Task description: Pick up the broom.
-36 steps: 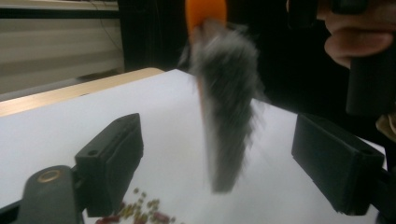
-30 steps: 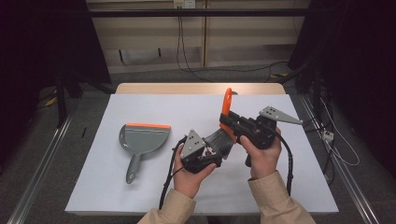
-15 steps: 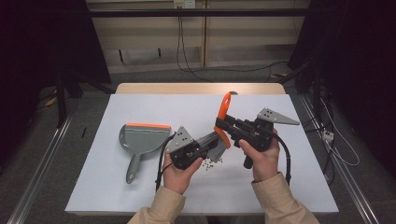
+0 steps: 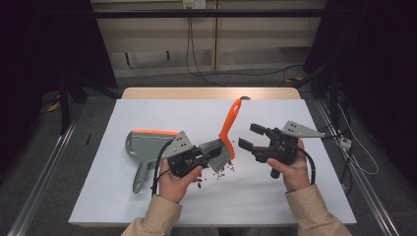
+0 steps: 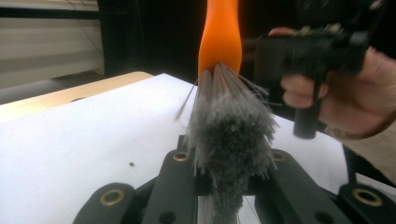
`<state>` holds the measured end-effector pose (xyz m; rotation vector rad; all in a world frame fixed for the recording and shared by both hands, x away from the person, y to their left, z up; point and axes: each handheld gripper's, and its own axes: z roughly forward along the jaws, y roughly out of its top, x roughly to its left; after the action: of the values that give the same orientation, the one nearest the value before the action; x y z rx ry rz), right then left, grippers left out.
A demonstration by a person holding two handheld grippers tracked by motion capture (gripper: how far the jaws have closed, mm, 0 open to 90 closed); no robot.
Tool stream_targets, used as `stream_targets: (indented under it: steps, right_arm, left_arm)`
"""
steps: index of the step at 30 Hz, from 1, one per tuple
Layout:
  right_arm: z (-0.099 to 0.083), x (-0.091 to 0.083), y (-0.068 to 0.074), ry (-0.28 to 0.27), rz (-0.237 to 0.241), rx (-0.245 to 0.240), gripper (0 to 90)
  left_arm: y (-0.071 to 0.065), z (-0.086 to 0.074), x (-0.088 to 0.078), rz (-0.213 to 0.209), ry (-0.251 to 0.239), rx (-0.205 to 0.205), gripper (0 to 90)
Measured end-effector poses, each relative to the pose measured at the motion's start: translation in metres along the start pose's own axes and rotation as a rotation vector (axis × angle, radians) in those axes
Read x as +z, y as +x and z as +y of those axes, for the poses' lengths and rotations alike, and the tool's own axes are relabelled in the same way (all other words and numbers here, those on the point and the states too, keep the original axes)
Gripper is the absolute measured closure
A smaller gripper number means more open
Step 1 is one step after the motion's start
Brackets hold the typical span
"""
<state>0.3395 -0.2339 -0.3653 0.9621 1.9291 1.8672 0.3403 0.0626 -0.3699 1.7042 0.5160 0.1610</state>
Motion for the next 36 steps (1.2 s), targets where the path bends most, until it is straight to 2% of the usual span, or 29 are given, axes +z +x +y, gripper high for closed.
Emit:
stream_targets:
  steps: [2,8,9,10,11,16,17,18,19,20,21,22,24,26,27,28,30,31,32,34,36]
  right_arm:
    - [-0.01,0.007,-0.002,0.062,0.011,-0.027,22.4]
    - [-0.02,0.018,-0.001,0.112,0.053,-0.036,23.3]
    - [-0.023,0.022,0.0,0.121,0.079,-0.028,24.4]
    - [-0.023,0.022,0.0,0.121,0.079,-0.028,24.4]
    - [-0.025,0.025,0.002,0.134,0.117,-0.02,24.7]
    - [-0.029,0.03,0.005,0.134,0.161,-0.018,26.1]
    - [-0.031,0.032,0.007,0.143,0.179,-0.019,31.2]
    - [-0.031,0.032,0.007,0.143,0.179,-0.019,31.2]
    - [-0.034,0.035,0.008,0.151,0.21,-0.014,33.2]
    - [-0.035,0.036,0.008,0.154,0.22,-0.016,37.7]
    - [-0.036,0.037,0.007,0.16,0.254,-0.006,48.5]
    - [-0.037,0.038,0.007,0.159,0.281,0.0,51.4]
    - [-0.037,0.038,0.007,0.159,0.297,0.014,53.1]
    - [-0.037,0.038,0.004,0.151,0.32,0.029,54.9]
    - [-0.037,0.038,0.004,0.151,0.32,0.029,54.9]
    - [-0.037,0.037,0.003,0.153,0.344,0.022,55.5]
    - [-0.037,0.037,0.003,0.147,0.346,0.02,54.4]
    - [-0.037,0.038,0.003,0.139,0.361,0.04,56.2]
    - [-0.037,0.039,0.002,0.144,0.359,0.029,58.1]
    - [-0.038,0.038,-0.001,0.137,0.378,0.057,60.5]
    - [-0.037,0.037,-0.001,0.145,0.376,0.024,62.6]
  left_arm:
    - [0.0,0.001,-0.001,-0.013,0.001,0.003,82.0]
    - [0.001,0.001,-0.002,-0.026,0.005,0.006,82.0]
    - [0.003,0.001,-0.003,-0.028,0.003,0.005,82.0]
    - [0.003,0.001,-0.003,-0.028,0.003,0.005,82.1]
    - [0.003,0.002,-0.004,-0.036,-0.007,-0.005,82.1]
    - [0.003,0.002,-0.003,-0.044,-0.008,-0.005,83.3]
    - [0.003,0.001,-0.002,-0.055,-0.012,-0.008,83.8]
    - [0.003,0.001,-0.002,-0.055,-0.012,-0.008,84.1]
    - [0.003,0.001,-0.001,-0.059,-0.014,-0.009,84.4]
    - [0.003,0.001,0.0,-0.056,-0.013,-0.007,84.6]
    - [0.004,0.0,0.0,-0.059,-0.017,-0.011,84.9]
    - [0.005,-0.001,0.0,-0.063,-0.03,-0.027,85.1]
    - [0.005,-0.001,0.0,-0.064,-0.034,-0.029,85.5]
    - [0.006,-0.001,-0.001,-0.087,-0.058,-0.042,85.7]
    - [0.006,-0.001,-0.001,-0.087,-0.058,-0.042,85.9]
    - [0.005,-0.001,-0.001,-0.095,-0.061,-0.04,86.0]
    - [0.005,-0.001,-0.001,-0.095,-0.066,-0.041,86.0]
    - [0.006,-0.001,-0.001,-0.098,-0.067,-0.043,86.1]
    - [0.006,-0.001,-0.001,-0.097,-0.076,-0.044,86.2]
    - [0.006,-0.001,-0.001,-0.102,-0.076,-0.044,86.2]
    - [0.007,-0.002,-0.002,-0.101,-0.069,-0.04,86.2]
